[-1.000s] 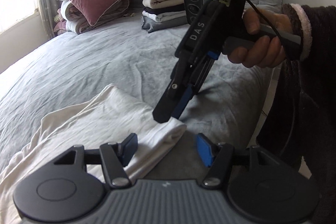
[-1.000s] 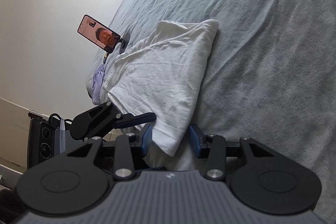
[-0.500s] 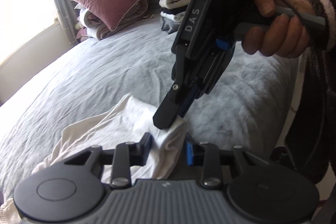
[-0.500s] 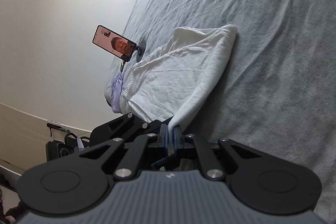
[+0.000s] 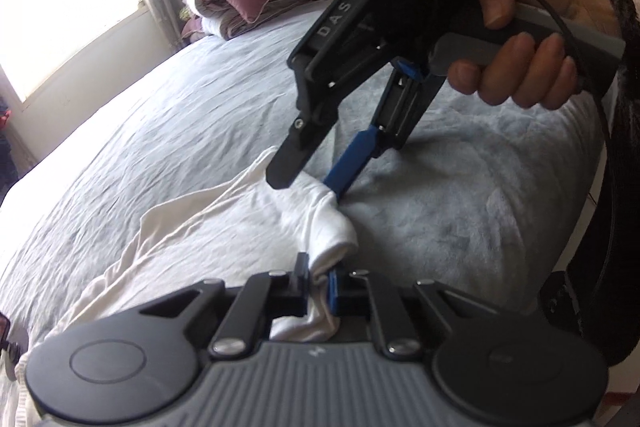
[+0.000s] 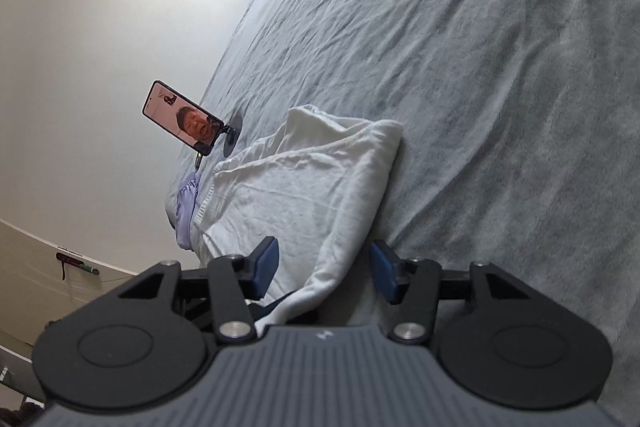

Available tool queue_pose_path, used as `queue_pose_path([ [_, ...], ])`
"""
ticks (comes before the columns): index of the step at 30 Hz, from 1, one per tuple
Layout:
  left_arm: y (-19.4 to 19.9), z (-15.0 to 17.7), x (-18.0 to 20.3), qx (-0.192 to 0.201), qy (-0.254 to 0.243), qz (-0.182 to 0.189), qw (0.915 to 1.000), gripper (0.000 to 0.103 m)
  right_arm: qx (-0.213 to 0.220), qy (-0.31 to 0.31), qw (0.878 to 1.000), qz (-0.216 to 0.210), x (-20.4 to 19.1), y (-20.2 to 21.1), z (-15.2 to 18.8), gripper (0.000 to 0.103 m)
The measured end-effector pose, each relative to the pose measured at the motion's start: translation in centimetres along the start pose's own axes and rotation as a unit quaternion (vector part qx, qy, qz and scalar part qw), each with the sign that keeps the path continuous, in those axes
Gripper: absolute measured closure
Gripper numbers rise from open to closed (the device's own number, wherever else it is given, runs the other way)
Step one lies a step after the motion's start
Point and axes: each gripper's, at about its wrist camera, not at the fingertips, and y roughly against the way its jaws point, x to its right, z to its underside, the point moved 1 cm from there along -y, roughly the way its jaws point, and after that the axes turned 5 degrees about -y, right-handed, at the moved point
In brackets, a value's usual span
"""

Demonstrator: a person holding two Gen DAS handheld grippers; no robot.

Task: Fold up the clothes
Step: 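Grasp the pants edge with the left gripper beside the right gripper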

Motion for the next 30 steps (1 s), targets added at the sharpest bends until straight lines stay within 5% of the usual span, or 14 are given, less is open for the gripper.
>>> queue_pose_path([
  [11,0.1,-1.0,1.6,-0.026,0.082,-0.058,0.9945,0.095,0.099,-0.017,0.995,0.004,1.7,-0.9,-1.4,0.095],
  [18,0.1,-2.5,2.1,-0.021,0.131,-0.076,0.9883,0.097,0.134,-0.016,0.991,0.009,1.8,1.1,-0.7,0.095],
  [30,-1.2,-6.2,6.5,0.024,0.135,-0.01,0.9906,0.096,0.179,-0.067,0.98,0.044,4.6,7.1,0.1,0.096],
])
